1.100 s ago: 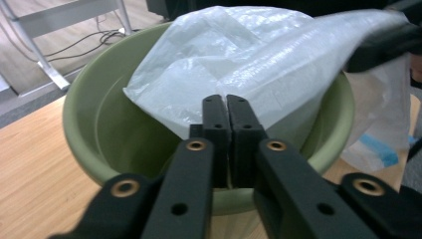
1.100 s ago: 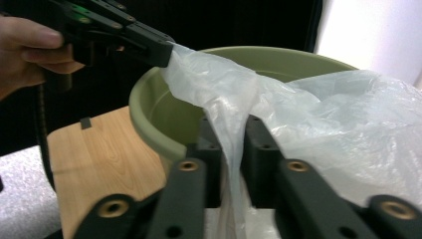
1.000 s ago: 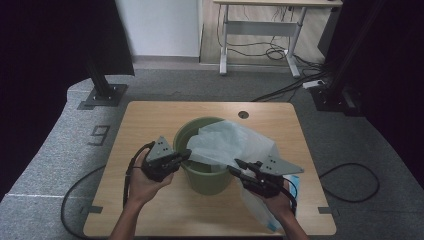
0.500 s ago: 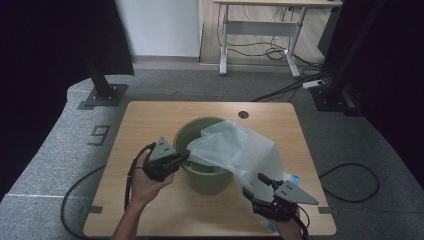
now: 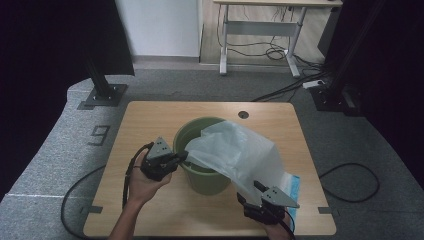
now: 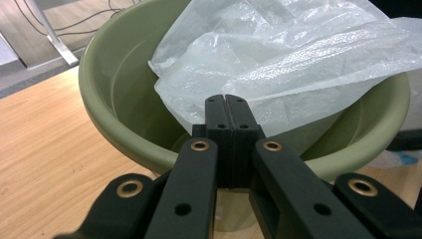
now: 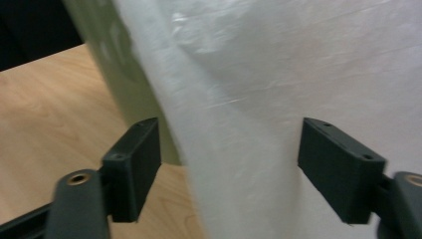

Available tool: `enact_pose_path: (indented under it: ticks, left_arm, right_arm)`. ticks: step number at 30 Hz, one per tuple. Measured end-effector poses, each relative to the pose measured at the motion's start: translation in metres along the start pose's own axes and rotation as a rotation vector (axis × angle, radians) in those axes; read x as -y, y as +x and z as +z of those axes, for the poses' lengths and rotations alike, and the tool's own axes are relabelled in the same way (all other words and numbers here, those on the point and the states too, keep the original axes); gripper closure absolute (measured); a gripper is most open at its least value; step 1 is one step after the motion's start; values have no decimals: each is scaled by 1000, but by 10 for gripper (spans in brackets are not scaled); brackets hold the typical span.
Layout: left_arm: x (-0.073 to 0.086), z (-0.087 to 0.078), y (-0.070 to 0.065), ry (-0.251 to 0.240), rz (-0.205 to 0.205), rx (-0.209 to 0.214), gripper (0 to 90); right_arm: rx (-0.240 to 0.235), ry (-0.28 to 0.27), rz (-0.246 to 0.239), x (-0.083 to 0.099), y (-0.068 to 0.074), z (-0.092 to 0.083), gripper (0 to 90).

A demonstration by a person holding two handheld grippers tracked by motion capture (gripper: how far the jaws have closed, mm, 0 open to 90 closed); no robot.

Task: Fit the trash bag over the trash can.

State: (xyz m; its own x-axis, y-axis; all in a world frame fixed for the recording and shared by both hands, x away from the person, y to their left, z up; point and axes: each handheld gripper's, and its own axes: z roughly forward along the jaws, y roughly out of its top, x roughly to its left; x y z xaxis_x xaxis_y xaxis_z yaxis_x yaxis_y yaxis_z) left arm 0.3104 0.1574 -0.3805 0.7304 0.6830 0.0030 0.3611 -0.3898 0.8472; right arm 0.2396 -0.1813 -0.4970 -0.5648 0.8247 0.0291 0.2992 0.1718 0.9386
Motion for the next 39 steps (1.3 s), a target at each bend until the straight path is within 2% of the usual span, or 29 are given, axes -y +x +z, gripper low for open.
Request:
enact_pose_path:
  ticks: [3,4,5,10,13,14,15,18,22,26,28,29,33,34,35,36,37,38,39]
  left_arm:
    - [-1,0,0,0,1,3,897]
    - [-1,0,0,0,1,3,897]
    - [-1,0,0,-1,-1,5,897]
    - [-2,0,0,-2,-2,10,897]
    - [-2,1,0,0,0,13,897]
    - [-3,1,0,0,0,13,897]
    - [-3,1,0,0,0,13,896]
    - [-3,1,0,1,-2,12,896]
    - [-2,0,1,1,-5,13,897]
    - [-5,2,1,11,3,15,898]
    - [-7,4,2,10,2,17,897]
    - [-7,4,2,10,2,17,897]
    - [-6,6,7,16,-10,11,884]
    - [-5,5,8,16,-13,14,830]
    - [-5,5,8,13,-10,19,830]
    - [-5,3,7,0,-2,15,778]
    - [-6,-1,4,-40,10,5,650]
    - [-6,-1,4,-40,10,5,593]
    - [-8,-5,0,-64,26,8,534]
  right_arm:
    - [1,-9,-17,-1,2,5,396]
    - [1,-9,-17,-1,2,5,396]
    - [-2,-7,-19,-2,3,7,450]
    - [-7,-5,-18,-3,3,13,499]
    - [7,-2,-22,-4,7,19,548]
    - [24,-3,-30,-5,9,22,647]
    - [24,-3,-30,-5,9,22,647]
    - [28,0,-19,-7,7,23,775]
    - [34,-17,-9,-9,0,19,873]
    - [29,-43,-11,-22,-11,8,887]
    - [24,-79,-28,-38,-14,-2,887]
    - [24,-79,-28,-38,-14,-2,887]
    - [12,-132,-65,-62,-13,-15,887]
    - [5,-146,-76,-69,-12,-19,887]
    - [5,-146,-76,-69,-12,-19,887]
    - [0,-153,-81,-73,-11,-20,887]
    - [-9,-160,-91,-79,-9,-22,887]
    - [-9,-160,-91,-79,-9,-22,887]
    - [-21,-162,-97,-82,-8,-22,887]
